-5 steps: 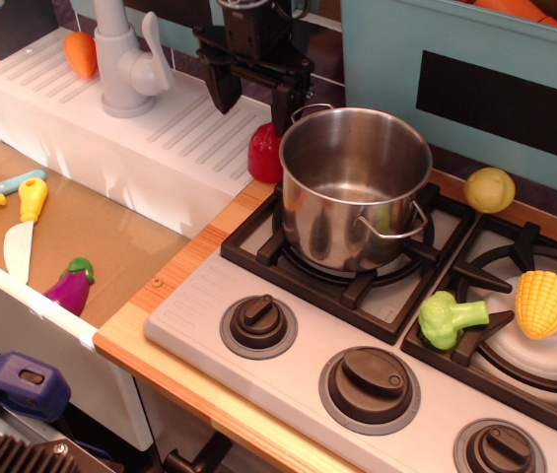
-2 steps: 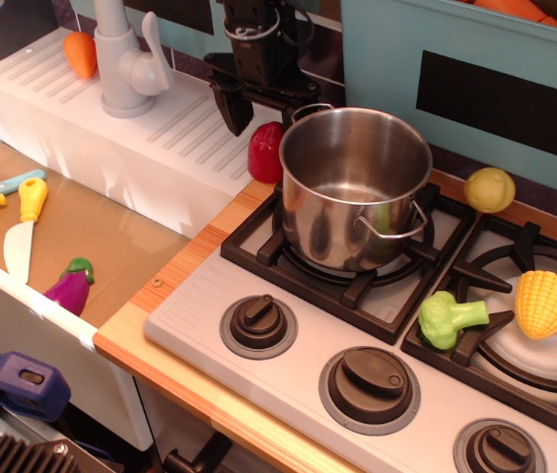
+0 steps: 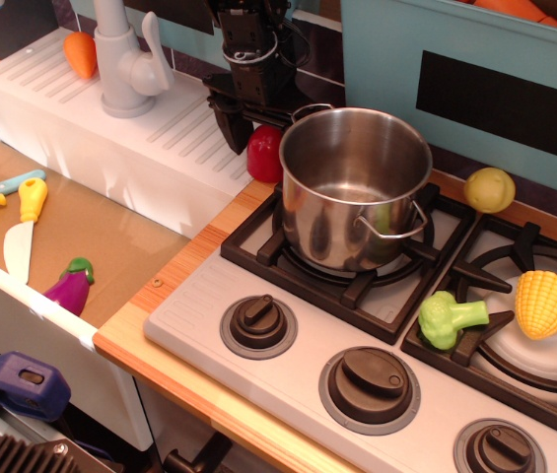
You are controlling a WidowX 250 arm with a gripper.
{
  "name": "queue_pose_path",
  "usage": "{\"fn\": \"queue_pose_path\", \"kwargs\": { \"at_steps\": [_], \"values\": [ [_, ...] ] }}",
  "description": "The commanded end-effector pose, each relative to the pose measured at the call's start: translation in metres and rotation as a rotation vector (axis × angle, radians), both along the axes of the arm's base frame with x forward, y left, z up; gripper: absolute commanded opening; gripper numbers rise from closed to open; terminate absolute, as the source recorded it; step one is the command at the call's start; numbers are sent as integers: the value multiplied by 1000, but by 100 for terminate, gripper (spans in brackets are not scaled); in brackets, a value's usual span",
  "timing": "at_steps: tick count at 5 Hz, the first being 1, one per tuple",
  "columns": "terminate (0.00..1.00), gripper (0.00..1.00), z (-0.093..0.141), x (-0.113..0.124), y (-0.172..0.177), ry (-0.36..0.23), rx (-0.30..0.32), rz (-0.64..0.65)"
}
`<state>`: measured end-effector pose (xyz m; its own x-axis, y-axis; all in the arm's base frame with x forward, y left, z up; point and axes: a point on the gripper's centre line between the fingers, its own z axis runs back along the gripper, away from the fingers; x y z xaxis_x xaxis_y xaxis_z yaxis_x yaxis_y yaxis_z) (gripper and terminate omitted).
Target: Put sweet potato in pot
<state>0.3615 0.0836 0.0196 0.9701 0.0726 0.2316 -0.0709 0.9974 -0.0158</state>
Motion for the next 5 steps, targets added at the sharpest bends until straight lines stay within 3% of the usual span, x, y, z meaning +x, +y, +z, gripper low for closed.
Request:
{"fn": "queue_pose_path", "kwargs": {
  "at_steps": [1, 3, 5],
  "values": [
    [0, 0, 14, 6, 3, -28, 19, -15],
    [0, 0, 44, -4, 19, 32, 117, -6],
    [0, 0, 90, -17, 36, 93, 212, 28]
  ]
}}
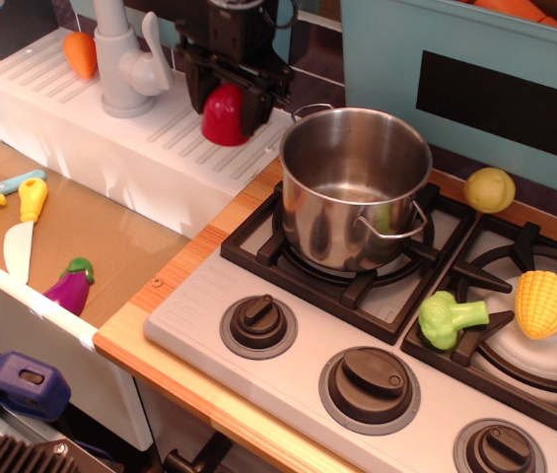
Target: Put sweet potato in pot
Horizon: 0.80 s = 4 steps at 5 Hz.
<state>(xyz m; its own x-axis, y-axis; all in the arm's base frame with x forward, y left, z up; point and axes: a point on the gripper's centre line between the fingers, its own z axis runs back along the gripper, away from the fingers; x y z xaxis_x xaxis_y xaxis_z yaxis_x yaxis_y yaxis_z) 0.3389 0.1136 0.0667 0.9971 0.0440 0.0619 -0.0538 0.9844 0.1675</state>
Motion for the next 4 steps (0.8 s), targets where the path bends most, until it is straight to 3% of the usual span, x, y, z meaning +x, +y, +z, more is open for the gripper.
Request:
{"fn": "queue_pose_path", "kwargs": {
  "at_steps": [1, 3, 4],
  "values": [
    [0, 0, 68, 0, -7, -72, 45, 59],
    [0, 0, 100, 4, -54, -41, -20, 140],
    [0, 0, 99, -2, -77, -37, -42, 176]
  ]
}}
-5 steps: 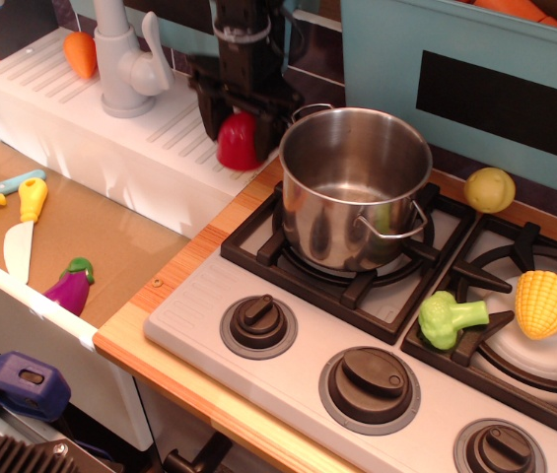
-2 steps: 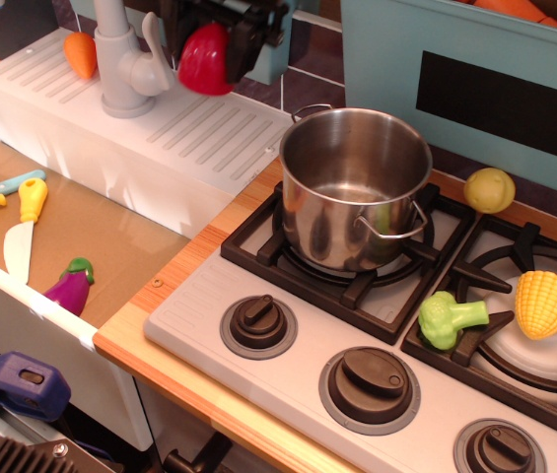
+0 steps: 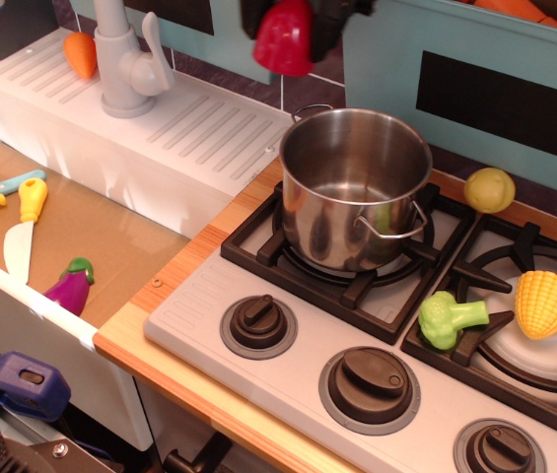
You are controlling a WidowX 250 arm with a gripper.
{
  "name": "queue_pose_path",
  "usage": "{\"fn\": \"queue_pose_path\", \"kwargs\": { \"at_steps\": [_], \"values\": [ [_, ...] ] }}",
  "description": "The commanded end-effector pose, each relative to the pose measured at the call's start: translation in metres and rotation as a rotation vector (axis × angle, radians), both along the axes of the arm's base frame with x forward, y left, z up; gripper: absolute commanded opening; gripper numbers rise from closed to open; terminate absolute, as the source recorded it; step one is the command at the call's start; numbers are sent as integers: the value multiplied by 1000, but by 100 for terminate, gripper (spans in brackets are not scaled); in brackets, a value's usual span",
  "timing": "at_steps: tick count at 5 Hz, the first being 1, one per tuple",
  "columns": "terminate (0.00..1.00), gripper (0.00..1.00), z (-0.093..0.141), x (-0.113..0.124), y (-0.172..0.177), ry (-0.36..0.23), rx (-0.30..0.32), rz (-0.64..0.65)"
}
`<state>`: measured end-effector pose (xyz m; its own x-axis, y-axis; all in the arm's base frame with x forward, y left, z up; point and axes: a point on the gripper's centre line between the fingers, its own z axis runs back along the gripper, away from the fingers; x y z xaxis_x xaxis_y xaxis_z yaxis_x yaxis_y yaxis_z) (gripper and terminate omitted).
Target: Put sweet potato in pot
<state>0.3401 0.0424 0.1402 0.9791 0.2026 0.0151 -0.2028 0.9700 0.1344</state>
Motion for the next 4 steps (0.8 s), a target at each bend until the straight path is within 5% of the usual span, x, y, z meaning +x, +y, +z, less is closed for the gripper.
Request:
{"fn": "queue_pose_path", "kwargs": {
  "at_steps": [1, 3, 4],
  "values": [
    [0, 0, 27, -15, -26, -85, 7, 66],
    [0, 0, 25, -32, -53, -118, 27, 124],
    [100, 100, 15, -33, -59, -165, 28, 111]
  ]
}}
